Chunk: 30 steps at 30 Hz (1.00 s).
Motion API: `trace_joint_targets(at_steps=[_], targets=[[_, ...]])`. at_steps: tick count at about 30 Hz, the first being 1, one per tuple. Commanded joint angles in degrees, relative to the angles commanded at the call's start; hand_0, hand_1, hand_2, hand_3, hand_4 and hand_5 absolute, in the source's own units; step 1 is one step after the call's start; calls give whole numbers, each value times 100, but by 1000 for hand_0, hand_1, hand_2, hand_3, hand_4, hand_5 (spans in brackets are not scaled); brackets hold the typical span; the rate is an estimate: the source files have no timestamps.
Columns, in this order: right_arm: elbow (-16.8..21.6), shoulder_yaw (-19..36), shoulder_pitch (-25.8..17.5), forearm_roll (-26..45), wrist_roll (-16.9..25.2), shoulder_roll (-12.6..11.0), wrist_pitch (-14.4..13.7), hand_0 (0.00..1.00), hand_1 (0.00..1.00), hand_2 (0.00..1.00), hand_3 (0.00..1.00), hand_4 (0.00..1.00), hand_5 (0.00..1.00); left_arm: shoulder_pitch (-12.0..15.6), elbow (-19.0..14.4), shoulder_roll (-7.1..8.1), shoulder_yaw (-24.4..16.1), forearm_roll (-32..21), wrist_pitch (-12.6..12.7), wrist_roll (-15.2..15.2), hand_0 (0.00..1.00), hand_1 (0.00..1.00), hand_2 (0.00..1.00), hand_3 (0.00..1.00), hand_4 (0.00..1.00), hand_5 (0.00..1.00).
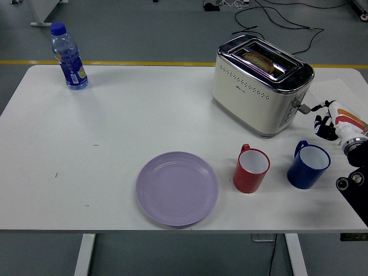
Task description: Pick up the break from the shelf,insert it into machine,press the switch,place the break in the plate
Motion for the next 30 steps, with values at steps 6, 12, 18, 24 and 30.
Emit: trace_joint_targets(at_steps=[6, 12, 18, 24, 30], targets=[[30, 340, -106, -72, -47, -84, -3, 187, 150, 250, 622, 407, 2, -1, 0, -1, -5, -6, 1, 0, 681, 611, 660, 680, 422, 998], [97, 638, -141, -83, -45, -131, -46, 187, 150, 250, 622, 406, 2, 1, 0, -3, -32, 20, -4, 5, 681, 611, 660, 681, 422, 998], [344, 846, -111, 225, 198, -145, -98, 193, 157, 259, 623, 412, 2, -7, 0, -4, -44, 32, -3, 4, 681, 613, 661, 681, 420, 998], [605, 880, 25, 757, 479, -152, 190, 588, 615, 779, 936, 663, 251, -21, 0, 2, -26, 5, 2, -1, 681, 611, 661, 682, 421, 998], [772, 737, 285, 1128, 748, -108, 73, 826, 783, 947, 992, 748, 333, -38, 0, 5, -21, 2, 5, 4, 681, 611, 661, 682, 421, 998]])
